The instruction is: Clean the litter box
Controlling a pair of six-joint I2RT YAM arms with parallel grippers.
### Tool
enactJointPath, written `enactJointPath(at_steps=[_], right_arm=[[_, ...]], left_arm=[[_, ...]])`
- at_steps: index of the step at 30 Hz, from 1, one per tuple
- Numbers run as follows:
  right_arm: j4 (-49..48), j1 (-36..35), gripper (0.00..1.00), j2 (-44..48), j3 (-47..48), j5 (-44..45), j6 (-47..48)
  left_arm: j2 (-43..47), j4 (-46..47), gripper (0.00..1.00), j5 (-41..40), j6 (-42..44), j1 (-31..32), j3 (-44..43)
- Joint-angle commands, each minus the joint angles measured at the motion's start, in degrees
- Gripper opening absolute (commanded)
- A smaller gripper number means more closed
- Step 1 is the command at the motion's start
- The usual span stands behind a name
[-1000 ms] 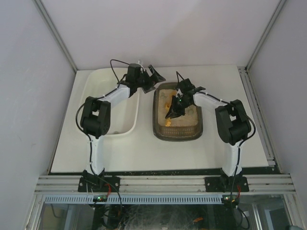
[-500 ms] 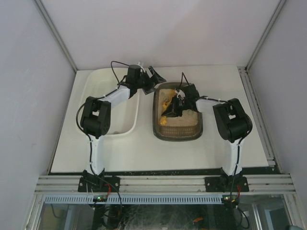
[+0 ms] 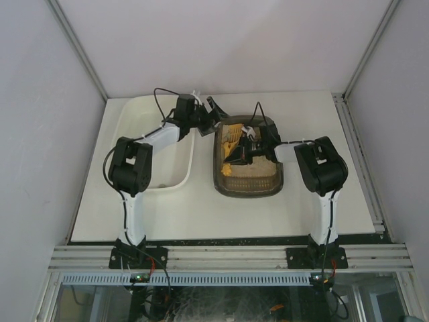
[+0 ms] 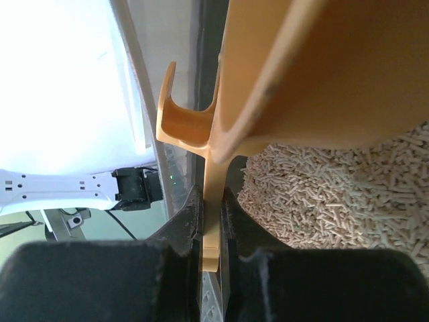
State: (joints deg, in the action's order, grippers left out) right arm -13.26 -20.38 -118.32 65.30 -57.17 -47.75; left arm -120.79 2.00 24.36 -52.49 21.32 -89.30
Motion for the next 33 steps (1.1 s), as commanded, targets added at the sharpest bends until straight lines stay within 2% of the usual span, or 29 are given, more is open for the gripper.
enactJointPath(at_steps=[1, 5, 12, 24, 26, 33], right_arm=[[-5.3, -0.21, 0.0, -1.08, 0.24, -3.34, 2.21], [-4.12, 0.46, 0.0, -0.37, -1.27, -2.16, 2.55], [-3.64, 2.49, 0.0, 6.57, -8.59, 0.39, 3.26], [-2.43, 4.65, 0.0, 14.79, -16.77, -0.71, 5.87], [-4.89, 5.43, 0.0, 15.64, -18.4, -2.17, 4.71], [-23.94, 7.09, 0.0, 18.12, -23.91, -6.89, -4.92]], left_arm=[[5.89, 0.81, 1.0, 2.45, 2.04, 0.49, 1.74], [6.76, 0.81, 1.0, 2.61, 2.39, 0.29, 2.77], [7.64, -0.22, 1.0, 3.21, 2.29, -0.17, 2.95], [9.31, -1.89, 1.0, 3.06, 3.58, -0.46, 4.05], [9.72, -3.67, 1.0, 3.21, 5.17, -0.69, 3.41], [15.61, -8.97, 1.0, -1.01, 12.2, -2.73, 5.08]])
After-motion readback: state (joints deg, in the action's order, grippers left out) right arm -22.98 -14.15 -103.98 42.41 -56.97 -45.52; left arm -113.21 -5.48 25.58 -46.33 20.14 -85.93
